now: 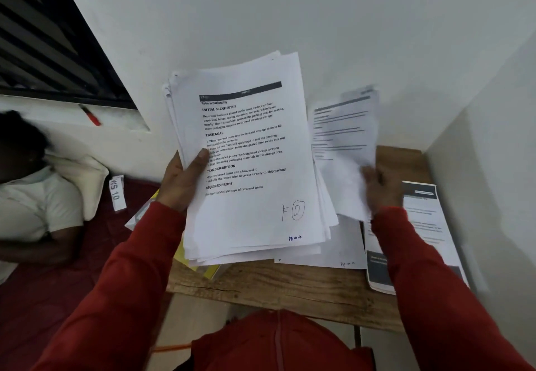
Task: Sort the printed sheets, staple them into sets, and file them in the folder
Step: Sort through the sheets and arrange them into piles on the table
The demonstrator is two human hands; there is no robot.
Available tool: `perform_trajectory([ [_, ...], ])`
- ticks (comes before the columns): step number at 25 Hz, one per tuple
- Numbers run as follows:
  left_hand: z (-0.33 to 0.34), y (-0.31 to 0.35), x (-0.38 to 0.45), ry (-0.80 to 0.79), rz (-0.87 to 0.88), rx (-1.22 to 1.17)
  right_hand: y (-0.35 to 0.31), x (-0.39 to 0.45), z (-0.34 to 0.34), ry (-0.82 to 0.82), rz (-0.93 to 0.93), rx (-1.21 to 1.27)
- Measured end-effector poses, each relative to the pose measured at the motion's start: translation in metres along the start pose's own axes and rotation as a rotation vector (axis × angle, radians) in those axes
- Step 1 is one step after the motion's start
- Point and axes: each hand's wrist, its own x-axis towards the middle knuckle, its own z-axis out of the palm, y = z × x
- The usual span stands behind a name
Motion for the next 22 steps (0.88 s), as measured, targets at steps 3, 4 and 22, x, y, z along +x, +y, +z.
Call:
perform_trajectory([
  [3,0.014,-0.002,0.000,0.003,0.022,0.029,-0.016,-0.024,0.020,-0.350,0.038,0.262],
  [4,0.016,-0.003,0.001,0.010,0.025,0.042,-0.022,-0.028,0.025,-0.418,0.052,0.323],
  [22,0.045,-0.003,0.010,0.043,0.062,0.090,-0.067,-0.006,0.020,-0.316,0.070,0.429],
])
